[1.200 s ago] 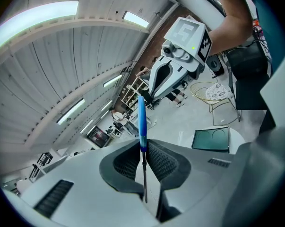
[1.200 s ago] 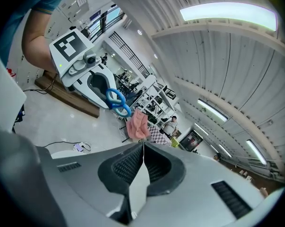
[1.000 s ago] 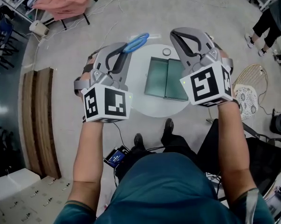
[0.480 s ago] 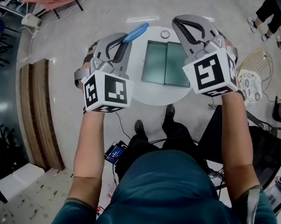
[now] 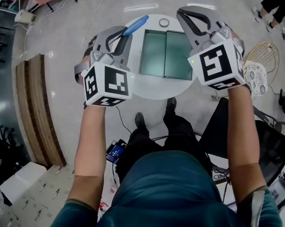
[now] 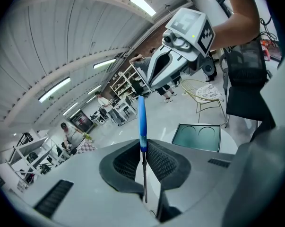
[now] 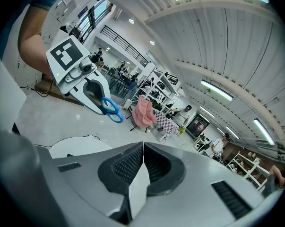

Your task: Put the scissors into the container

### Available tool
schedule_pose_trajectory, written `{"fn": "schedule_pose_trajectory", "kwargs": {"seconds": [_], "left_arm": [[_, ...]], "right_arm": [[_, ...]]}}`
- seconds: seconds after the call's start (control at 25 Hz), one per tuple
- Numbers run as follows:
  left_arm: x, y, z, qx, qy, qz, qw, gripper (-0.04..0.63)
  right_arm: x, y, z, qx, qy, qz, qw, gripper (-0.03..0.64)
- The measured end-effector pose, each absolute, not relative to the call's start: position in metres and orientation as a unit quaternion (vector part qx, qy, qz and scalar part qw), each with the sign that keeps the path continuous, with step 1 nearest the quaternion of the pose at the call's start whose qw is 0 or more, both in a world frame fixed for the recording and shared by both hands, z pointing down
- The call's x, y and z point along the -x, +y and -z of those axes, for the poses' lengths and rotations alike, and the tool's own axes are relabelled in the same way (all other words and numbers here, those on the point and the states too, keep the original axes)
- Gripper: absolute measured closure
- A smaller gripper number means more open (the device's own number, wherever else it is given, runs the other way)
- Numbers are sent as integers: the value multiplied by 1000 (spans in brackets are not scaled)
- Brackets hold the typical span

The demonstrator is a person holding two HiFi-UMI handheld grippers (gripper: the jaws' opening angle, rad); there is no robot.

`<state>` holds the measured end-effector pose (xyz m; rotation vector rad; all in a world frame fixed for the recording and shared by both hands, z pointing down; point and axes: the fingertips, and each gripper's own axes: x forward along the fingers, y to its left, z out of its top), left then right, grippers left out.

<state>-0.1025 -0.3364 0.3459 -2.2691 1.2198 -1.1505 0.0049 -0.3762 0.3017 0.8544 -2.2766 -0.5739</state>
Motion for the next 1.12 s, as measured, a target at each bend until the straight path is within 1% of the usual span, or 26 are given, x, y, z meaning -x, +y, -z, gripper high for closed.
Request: {"fn": "schedule_pose_trajectory", "kwargs": {"seconds": [0.56, 1.12], "left_arm": [[92, -350, -415, 799, 425, 411, 111, 545], [80, -367, -495, 796, 424, 429, 49, 545]], "right_arm": [[-18, -394, -363, -322, -866, 191, 333, 580], [-39, -410, -422, -318, -866, 161, 349, 580]]}}
